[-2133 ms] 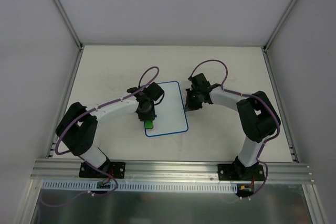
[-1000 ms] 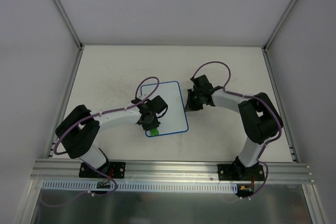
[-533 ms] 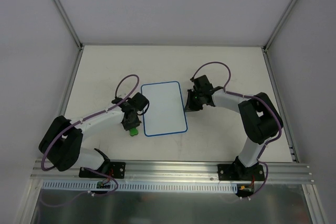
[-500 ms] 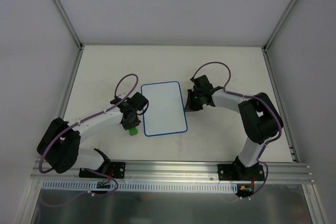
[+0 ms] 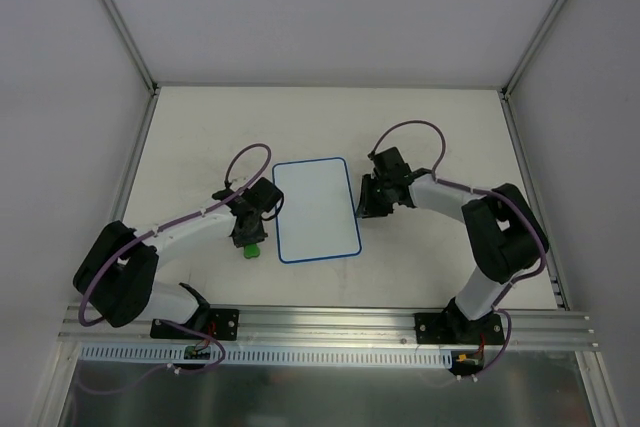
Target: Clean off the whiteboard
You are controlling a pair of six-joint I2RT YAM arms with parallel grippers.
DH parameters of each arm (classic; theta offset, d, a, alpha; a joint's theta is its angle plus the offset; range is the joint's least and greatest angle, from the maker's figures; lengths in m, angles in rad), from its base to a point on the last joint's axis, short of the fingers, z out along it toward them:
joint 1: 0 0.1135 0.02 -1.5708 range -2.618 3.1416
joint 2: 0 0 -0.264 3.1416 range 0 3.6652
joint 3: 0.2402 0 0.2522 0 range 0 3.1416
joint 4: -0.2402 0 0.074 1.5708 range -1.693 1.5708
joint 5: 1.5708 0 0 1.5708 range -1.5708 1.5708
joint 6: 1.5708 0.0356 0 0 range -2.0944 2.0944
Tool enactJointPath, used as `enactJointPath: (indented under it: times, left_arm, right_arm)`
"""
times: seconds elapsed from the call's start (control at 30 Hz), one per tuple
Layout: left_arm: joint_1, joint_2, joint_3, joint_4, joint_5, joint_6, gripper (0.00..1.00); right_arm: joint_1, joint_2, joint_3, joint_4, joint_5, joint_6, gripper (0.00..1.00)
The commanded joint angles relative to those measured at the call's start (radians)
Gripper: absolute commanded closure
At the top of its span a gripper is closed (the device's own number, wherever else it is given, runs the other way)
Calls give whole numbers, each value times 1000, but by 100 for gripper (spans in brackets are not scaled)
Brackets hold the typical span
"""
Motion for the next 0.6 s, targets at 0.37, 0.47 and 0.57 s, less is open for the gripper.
enactJointPath:
  times: [0.37, 0.47, 0.57]
  left_arm:
    - [6, -116, 20, 49, 43, 134, 20]
    - [23, -179, 52, 46, 54, 179, 2]
    - [46, -252, 98, 40, 58, 244, 1]
  right_arm:
    - [-11, -320, -19, -218, 185, -90, 18]
    - [-25, -429, 15, -289, 258, -117, 5]
    - [-46, -550, 69, -369, 365, -168, 1]
